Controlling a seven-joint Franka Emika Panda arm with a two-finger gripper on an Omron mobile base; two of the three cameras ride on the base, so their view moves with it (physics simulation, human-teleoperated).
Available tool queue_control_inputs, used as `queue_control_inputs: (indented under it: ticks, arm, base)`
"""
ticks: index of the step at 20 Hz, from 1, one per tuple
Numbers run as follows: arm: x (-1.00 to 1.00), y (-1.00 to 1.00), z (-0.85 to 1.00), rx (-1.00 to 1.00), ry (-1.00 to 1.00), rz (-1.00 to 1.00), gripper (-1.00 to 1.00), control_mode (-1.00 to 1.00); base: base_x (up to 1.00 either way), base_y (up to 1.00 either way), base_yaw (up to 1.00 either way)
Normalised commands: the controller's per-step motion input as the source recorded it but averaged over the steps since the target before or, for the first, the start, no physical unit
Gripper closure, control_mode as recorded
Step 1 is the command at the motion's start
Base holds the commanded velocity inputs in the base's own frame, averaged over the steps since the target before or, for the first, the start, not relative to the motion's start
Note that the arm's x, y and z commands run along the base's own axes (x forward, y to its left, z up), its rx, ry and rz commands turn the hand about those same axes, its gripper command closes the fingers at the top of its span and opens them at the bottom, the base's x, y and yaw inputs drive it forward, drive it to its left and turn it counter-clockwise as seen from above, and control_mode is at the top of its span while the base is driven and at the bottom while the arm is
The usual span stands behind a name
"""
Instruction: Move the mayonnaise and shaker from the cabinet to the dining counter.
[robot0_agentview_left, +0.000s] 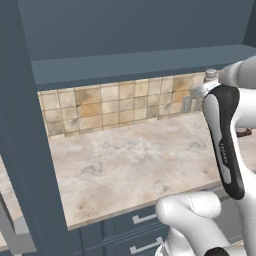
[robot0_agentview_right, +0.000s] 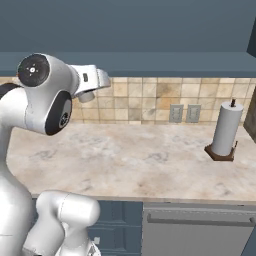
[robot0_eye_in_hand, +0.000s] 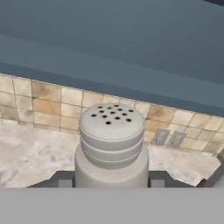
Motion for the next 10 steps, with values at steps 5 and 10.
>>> queue_control_inputs:
  ticks: [5,10]
  arm:
    - [-0.48,0.02,-0.23,0.18,0.00,-0.31,1.00,-1.00]
    - [-0.23,0.00,-0.07,0.22,-0.13,-0.17,1.00,-1.00]
  base:
    - [0.00,0.00,0.00]
    - [0.00,0.00,0.00]
